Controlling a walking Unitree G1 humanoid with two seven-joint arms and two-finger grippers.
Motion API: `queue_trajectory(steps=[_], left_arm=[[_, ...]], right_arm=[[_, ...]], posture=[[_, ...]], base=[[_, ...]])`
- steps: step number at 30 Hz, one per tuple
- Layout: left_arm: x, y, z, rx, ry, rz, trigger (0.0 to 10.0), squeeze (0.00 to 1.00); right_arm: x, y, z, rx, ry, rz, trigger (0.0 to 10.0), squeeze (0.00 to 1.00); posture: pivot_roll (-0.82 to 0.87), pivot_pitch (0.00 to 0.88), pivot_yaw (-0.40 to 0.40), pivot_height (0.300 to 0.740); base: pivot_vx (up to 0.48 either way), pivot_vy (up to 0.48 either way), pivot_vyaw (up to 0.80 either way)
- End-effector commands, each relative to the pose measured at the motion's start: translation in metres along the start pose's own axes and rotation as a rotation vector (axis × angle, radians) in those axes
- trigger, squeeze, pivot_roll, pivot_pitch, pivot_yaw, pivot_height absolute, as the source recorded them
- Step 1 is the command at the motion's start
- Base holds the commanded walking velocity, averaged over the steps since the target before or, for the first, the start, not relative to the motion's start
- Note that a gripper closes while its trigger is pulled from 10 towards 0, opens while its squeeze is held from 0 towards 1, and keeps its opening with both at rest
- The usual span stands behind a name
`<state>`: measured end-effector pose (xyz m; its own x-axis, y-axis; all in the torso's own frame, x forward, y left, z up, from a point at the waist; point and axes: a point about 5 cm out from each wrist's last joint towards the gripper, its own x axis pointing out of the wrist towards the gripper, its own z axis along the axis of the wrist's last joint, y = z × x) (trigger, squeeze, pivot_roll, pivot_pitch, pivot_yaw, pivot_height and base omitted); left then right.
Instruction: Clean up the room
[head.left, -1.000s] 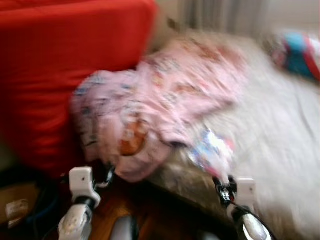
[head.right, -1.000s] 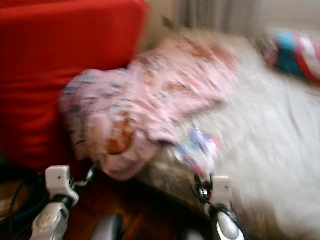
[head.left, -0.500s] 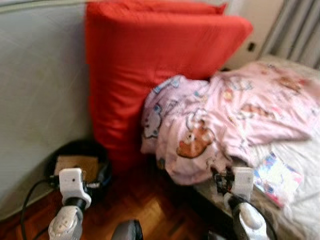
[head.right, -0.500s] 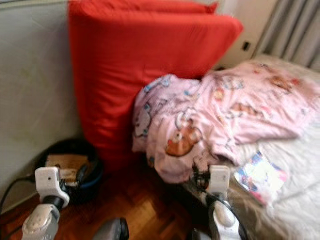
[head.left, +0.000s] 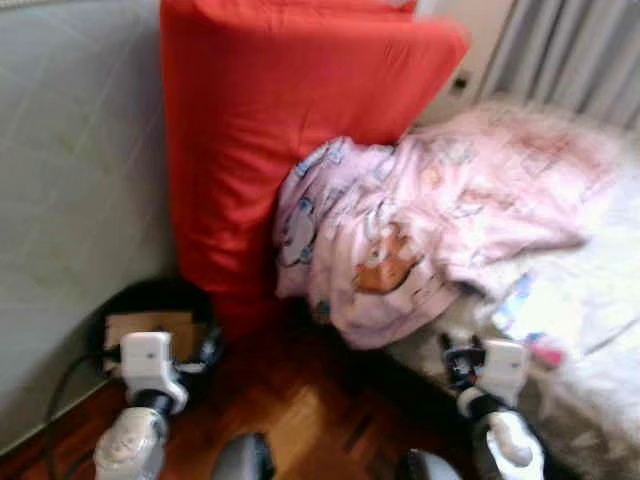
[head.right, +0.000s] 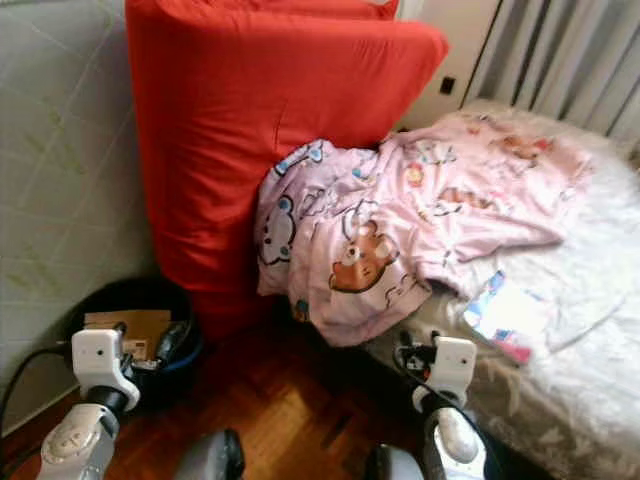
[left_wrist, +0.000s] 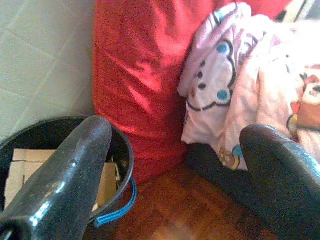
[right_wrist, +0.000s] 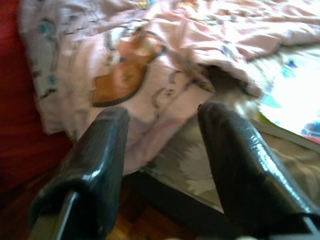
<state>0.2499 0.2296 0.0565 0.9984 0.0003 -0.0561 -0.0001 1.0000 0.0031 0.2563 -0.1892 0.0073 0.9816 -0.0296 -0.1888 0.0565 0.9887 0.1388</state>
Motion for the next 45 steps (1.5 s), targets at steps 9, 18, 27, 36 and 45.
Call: queue_trajectory(steps=[9,18,27,36,45], left_arm=[[0.0010,-0.0067,0.0023,-0.010,-0.005,-0.020,10.0,0.00],[0.0006,-0.0103,0.0018,-0.019,-0.002,-0.037,10.0,0.00],[0.0002,-0.0098,0.0017,-0.024,-0.001,-0.035,10.0,0.00],[0.0004,-0.0106,0.0022,-0.025,-0.001,-0.037,10.0,0.00],[0.0004,-0.0106,0.0017,-0.026,0.000,-0.037,10.0,0.00]], right_arm=[[0.0023,-0.0089,0.0050,-0.005,-0.020,-0.028,10.0,0.00],[0.0031,-0.0133,0.0033,0.019,-0.001,-0.059,10.0,0.00],[0.0047,-0.0087,0.0059,0.001,-0.020,-0.031,10.0,0.00],[0.0052,-0.0081,0.0063,0.002,-0.020,-0.031,10.0,0.00],[0.0063,-0.0103,0.0053,0.012,-0.003,-0.047,10.0,0.00]], posture=[[0.05,0.000,-0.031,0.592],[0.05,0.000,-0.037,0.592],[0.05,0.000,-0.039,0.592],[0.05,0.000,-0.039,0.592],[0.05,0.000,-0.040,0.592]], base=[[0.035,-0.027,0.00],[0.186,0.000,-0.35],[0.361,0.000,-0.14],[0.361,0.000,0.00],[0.360,0.000,-0.37]])
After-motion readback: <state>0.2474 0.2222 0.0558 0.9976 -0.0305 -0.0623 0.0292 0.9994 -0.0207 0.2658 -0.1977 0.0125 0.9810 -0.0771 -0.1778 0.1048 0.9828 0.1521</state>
